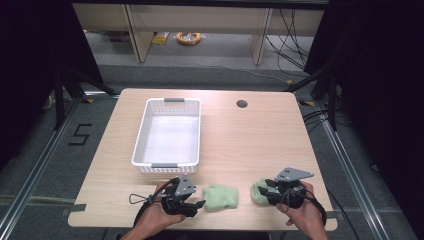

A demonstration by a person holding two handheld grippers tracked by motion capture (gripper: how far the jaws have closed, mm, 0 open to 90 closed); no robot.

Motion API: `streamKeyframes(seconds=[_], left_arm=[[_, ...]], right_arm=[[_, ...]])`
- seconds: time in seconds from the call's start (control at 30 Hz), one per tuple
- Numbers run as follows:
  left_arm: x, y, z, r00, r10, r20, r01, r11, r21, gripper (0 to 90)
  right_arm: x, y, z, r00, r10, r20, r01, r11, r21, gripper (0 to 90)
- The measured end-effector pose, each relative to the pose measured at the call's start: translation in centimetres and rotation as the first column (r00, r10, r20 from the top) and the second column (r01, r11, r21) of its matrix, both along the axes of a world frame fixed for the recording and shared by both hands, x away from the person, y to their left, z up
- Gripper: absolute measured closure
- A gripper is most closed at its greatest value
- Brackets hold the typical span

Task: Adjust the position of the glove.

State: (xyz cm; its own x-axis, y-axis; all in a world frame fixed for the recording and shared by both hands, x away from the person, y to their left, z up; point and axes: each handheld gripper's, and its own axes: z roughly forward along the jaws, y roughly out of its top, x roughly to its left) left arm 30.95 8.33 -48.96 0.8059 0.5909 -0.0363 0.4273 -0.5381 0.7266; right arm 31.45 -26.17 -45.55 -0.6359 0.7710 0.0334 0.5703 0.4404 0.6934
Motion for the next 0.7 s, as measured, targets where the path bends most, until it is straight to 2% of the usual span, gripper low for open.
streamKeyframes(seconds=[0.03,0.07,0.1,0.23,0.27,0.3,0.33,0.43,0.5,0.53,0.6,0.7], left_arm=[[0.0,0.0,0.0,1.0000,0.000,0.000,0.000,1.0000,0.000,40.3],[-0.3,0.2,-0.1,0.9999,-0.002,-0.016,0.002,1.0000,-0.007,39.2],[-0.3,0.4,-0.1,1.0000,-0.005,0.000,0.005,0.9999,0.010,38.5],[-0.4,0.5,-0.1,0.9998,-0.004,-0.018,0.004,1.0000,-0.006,36.0],[-0.6,0.5,-0.3,0.9994,0.017,-0.029,-0.017,0.9995,-0.027,35.2],[-0.5,0.7,-0.2,0.9998,0.004,-0.018,-0.004,1.0000,-0.001,34.4],[-0.7,0.9,-0.3,0.9995,0.009,-0.029,-0.010,0.9999,-0.006,33.6],[-0.9,1.1,-0.4,0.9989,0.014,-0.045,-0.015,0.9996,-0.024,32.0],[-1.0,1.6,-0.5,0.9975,0.030,-0.063,-0.032,0.9991,-0.029,30.7],[-1.1,1.5,-0.6,0.9960,0.040,-0.080,-0.044,0.9975,-0.055,30.2],[-1.1,1.7,-0.6,0.9970,0.034,-0.069,-0.037,0.9983,-0.045,28.9],[-1.3,1.9,-0.6,0.9965,0.037,-0.075,-0.040,0.9981,-0.047,27.9]], right_arm=[[0.0,0.0,0.0,1.0000,0.000,0.000,0.000,1.000,0.000,60.0],[0.0,-0.9,-0.1,0.9999,-0.009,0.006,0.009,1.000,-0.024,60.2],[0.0,-1.2,-0.2,0.9999,-0.017,-0.001,0.017,1.000,-0.026,60.3],[0.1,-2.0,-0.7,0.9991,-0.040,-0.013,0.040,0.998,-0.040,60.2],[0.1,-2.2,-0.8,0.9990,-0.043,-0.012,0.043,0.998,-0.040,60.2],[-0.1,-2.1,-0.8,0.9961,-0.074,-0.048,0.073,0.997,-0.024,60.4],[0.2,-2.6,-1.2,0.9991,-0.039,-0.018,0.038,0.998,-0.042,60.4],[0.3,-2.8,-1.4,0.9987,-0.044,-0.025,0.042,0.998,-0.049,60.5],[0.4,-2.9,-1.7,0.9976,-0.050,-0.047,0.047,0.998,-0.052,60.6],[0.5,-3.0,-1.9,0.9983,-0.038,-0.044,0.035,0.998,-0.051,60.6],[0.6,-2.8,-2.2,0.9982,-0.031,-0.051,0.028,0.998,-0.059,60.7],[0.7,-2.6,-2.5,0.9984,-0.031,-0.047,0.028,0.998,-0.052,60.9]])
